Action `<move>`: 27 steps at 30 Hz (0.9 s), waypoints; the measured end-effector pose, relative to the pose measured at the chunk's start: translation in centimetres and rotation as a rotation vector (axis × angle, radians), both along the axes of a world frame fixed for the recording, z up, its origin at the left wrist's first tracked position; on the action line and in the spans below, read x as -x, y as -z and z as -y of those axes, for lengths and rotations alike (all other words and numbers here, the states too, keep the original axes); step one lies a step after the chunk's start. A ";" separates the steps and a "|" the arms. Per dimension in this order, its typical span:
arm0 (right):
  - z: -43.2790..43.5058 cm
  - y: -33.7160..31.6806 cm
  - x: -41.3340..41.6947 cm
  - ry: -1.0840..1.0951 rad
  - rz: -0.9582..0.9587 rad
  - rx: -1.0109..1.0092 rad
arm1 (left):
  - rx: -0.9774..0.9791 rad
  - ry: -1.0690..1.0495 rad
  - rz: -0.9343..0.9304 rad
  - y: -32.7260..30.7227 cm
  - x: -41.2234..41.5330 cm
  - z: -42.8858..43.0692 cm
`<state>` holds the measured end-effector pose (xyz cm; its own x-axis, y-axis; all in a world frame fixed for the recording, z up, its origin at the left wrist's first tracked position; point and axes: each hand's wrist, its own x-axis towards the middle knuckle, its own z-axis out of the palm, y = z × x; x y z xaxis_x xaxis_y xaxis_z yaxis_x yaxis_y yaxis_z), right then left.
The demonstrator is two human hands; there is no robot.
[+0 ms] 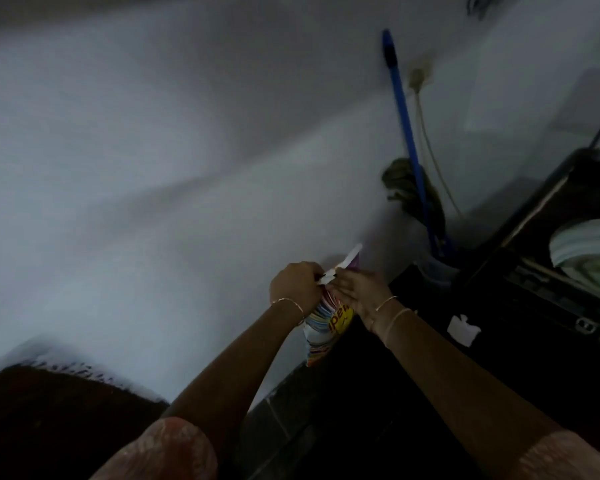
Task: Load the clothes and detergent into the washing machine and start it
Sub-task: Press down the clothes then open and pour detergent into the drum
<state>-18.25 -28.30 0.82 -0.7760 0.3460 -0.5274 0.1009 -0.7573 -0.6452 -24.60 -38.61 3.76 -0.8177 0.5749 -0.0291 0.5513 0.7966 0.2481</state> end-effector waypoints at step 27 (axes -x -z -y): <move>-7.4 34.3 12.3 0.177 0.476 0.256 | 0.296 0.038 0.410 33.5 12.5 -11.1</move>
<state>-30.55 -20.88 -33.48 -0.3741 0.2646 -0.8888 0.1928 -0.9153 -0.3536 -37.07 -27.51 -29.71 -0.6834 0.5226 -0.5098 0.4858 0.8467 0.2168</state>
